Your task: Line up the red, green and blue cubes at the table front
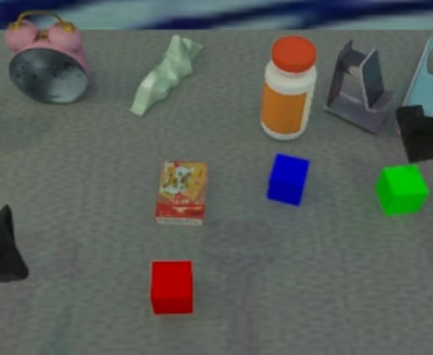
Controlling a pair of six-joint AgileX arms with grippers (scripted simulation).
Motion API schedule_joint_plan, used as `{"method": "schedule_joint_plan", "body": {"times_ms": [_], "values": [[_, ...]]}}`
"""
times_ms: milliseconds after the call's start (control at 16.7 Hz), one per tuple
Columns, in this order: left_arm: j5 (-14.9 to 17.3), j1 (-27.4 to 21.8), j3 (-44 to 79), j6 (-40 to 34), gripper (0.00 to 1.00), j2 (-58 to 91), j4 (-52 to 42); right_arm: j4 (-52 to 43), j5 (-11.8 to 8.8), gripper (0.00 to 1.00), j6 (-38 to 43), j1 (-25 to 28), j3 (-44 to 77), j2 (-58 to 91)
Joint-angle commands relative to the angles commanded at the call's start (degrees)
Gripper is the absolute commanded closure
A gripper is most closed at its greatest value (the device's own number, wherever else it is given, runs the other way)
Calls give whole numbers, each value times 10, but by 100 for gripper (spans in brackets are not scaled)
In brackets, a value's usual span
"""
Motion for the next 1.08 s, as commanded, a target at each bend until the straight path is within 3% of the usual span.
{"method": "schedule_joint_plan", "body": {"times_ms": [420,840,1080], "values": [[12,58,-93,131,0,-159,126,-108,1,0,8,21,175,204],[13,60,-97,139,0,-170,134,-111,1,0,8,19,183,214],[13,60,-97,139,0,-170,134,-48,1,0,8,21,141,236]]}}
